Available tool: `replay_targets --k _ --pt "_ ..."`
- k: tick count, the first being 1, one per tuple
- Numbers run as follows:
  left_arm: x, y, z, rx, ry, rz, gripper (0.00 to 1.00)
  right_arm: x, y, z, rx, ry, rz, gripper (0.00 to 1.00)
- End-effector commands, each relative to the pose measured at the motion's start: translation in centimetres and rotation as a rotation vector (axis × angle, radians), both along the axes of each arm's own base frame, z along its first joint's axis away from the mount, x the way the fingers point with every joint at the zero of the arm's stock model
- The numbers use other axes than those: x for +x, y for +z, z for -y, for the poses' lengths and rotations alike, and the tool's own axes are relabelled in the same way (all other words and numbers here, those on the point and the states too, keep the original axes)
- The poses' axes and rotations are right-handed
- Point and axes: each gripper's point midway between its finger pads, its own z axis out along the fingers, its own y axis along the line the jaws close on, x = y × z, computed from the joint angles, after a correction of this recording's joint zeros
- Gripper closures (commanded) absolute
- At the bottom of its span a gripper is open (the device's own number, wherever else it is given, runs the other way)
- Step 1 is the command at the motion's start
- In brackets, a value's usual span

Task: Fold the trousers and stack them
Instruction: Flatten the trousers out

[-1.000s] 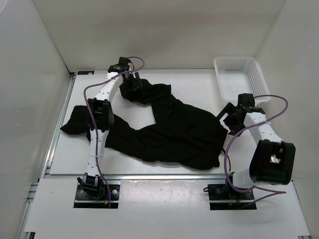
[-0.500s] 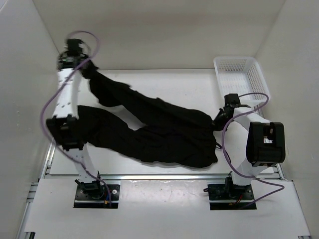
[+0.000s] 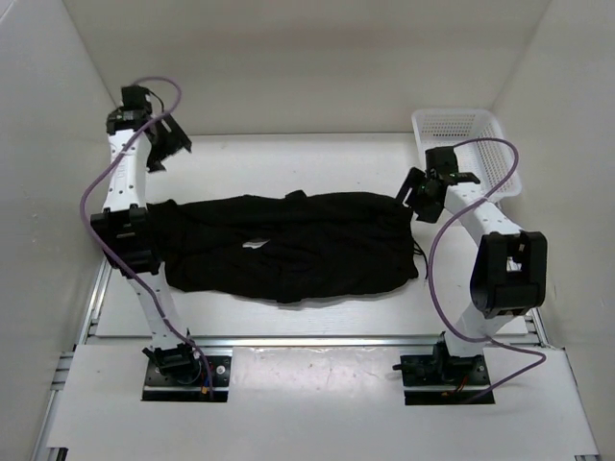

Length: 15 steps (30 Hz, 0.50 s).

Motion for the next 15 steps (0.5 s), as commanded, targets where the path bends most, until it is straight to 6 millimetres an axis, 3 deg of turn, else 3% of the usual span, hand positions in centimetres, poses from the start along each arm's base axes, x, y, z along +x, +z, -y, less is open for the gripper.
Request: replay_targets --k 1,4,5,6,7,8,9,10,11,12,13,14,15 --pt "-3.6 4.6 2.0 0.034 -0.042 0.069 0.06 -2.2 1.7 -1.7 -0.027 0.074 0.015 0.2" --pt "-5.2 3.9 2.9 0.019 -0.062 0.046 0.17 -4.3 3.2 -3.0 -0.054 0.105 0.055 0.19" --pt "-6.3 4.8 3.0 0.021 -0.062 0.061 0.27 -5.2 3.4 -3.0 -0.049 0.084 0.053 0.19" --pt "-7.2 4.6 3.3 0.03 -0.062 0.052 0.58 -6.1 4.8 -3.2 -0.033 0.082 0.096 0.21" --pt "-8.4 2.5 3.3 0.031 -0.057 0.003 0.76 -7.7 3.6 -3.0 -0.024 0.078 0.067 0.26" --pt "-9.1 2.2 3.1 0.039 -0.049 0.005 0.9 -8.5 3.6 -2.9 -0.01 0.062 0.077 0.38" --pt "-10.9 3.0 2.9 0.058 -0.033 0.02 0.9 -9.5 4.7 -2.6 -0.001 0.061 0.12 0.5" --pt "-12.5 0.2 2.4 0.071 0.001 -0.045 0.9 -11.2 3.1 -2.3 0.001 0.05 0.088 0.6" --pt "-13.1 -0.4 2.5 0.063 0.012 -0.039 0.9 -12.1 2.7 -2.1 0.006 0.043 0.086 0.72" --pt "-14.2 -0.2 3.0 0.05 0.0 -0.019 0.9 -13.1 3.2 -1.8 0.012 0.042 0.113 0.92" --pt "-14.9 -1.0 3.3 0.036 0.0 -0.029 0.9 -14.8 1.5 -1.7 0.016 0.052 0.07 0.97" --pt "-16.1 -3.2 3.4 0.03 -0.001 -0.087 0.9 -15.6 0.9 -1.8 0.034 0.053 0.06 1.0" --pt "-16.4 -3.7 3.7 0.017 -0.012 -0.091 0.9 -16.7 0.8 -2.2 0.072 0.061 0.055 1.0"
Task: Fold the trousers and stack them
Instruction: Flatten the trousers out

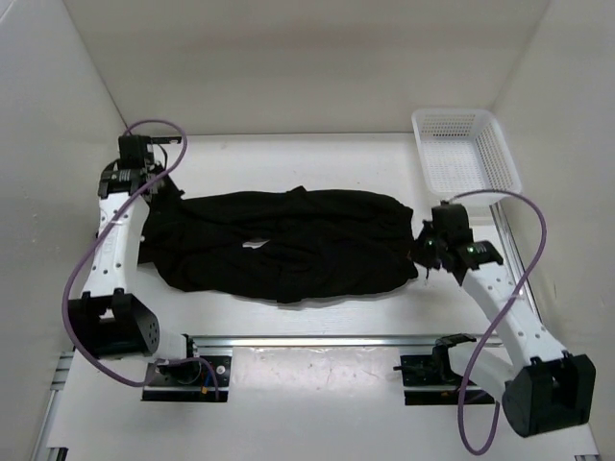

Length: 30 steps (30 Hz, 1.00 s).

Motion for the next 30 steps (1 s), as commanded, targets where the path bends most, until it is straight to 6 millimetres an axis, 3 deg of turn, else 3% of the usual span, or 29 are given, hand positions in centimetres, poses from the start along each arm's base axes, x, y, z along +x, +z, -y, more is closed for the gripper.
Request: replay_targets --k 1,2,3,6,7,9,11,16,20,24,26,27,28,29,30 --pt "-1.1 -3.2 0.1 -0.018 0.013 -0.048 0.85 -3.2 -2.3 -0.5 0.061 0.001 -0.082 0.96" --pt "-1.9 -4.9 0.2 -0.037 0.033 -0.095 0.81 -4.5 -3.4 -0.7 0.085 -0.006 -0.119 0.85" --pt "-2.6 -5.1 0.5 -0.051 0.036 -0.096 0.71 -4.8 -3.6 -1.1 0.115 0.003 -0.128 0.53" --pt "-4.8 -8.2 1.5 -0.129 0.053 -0.155 0.44 -6.0 -4.5 -2.6 0.233 -0.004 -0.173 0.13" --pt "-5.4 -8.7 1.4 -0.14 0.059 -0.157 0.27 -5.9 -4.6 -2.7 0.257 -0.017 -0.169 0.11" --pt "-6.9 -10.9 0.3 -0.201 0.124 -0.2 0.25 -6.2 -5.8 -2.7 0.293 -0.037 -0.189 0.11" --pt "-7.4 -11.6 -0.4 -0.258 0.158 -0.193 0.25 -5.7 -6.7 -2.4 0.325 -0.064 -0.205 0.11" --pt "-7.1 -13.0 -0.3 -0.308 0.154 -0.196 0.2 -3.3 -7.1 -1.2 0.375 -0.099 -0.168 0.19" --pt "-7.6 -16.3 -1.1 -0.395 0.211 -0.256 0.18 -1.0 -8.0 -1.5 0.39 -0.087 -0.185 0.31" --pt "-7.3 -17.8 -1.4 -0.451 0.221 -0.258 0.2 0.1 -9.5 -1.8 0.409 -0.086 -0.205 0.47" --pt "-7.1 -18.2 -1.2 -0.463 0.218 -0.266 0.33 0.4 -10.0 -1.9 0.407 -0.091 -0.228 0.58" --pt "-7.1 -18.3 -1.0 -0.481 0.221 -0.273 0.56 0.4 -10.0 -1.6 0.391 -0.103 -0.225 0.77" --pt "-6.9 -18.1 -1.3 -0.471 0.224 -0.266 0.76 1.5 -8.9 -1.3 0.38 -0.108 -0.191 0.86" --pt "-6.4 -17.7 -1.5 -0.466 0.221 -0.25 0.9 2.0 -8.2 -1.0 0.358 -0.111 -0.167 0.95" --pt "-6.0 -17.3 -1.9 -0.463 0.228 -0.235 0.9 2.1 -7.2 0.0 0.315 -0.13 -0.147 1.0"
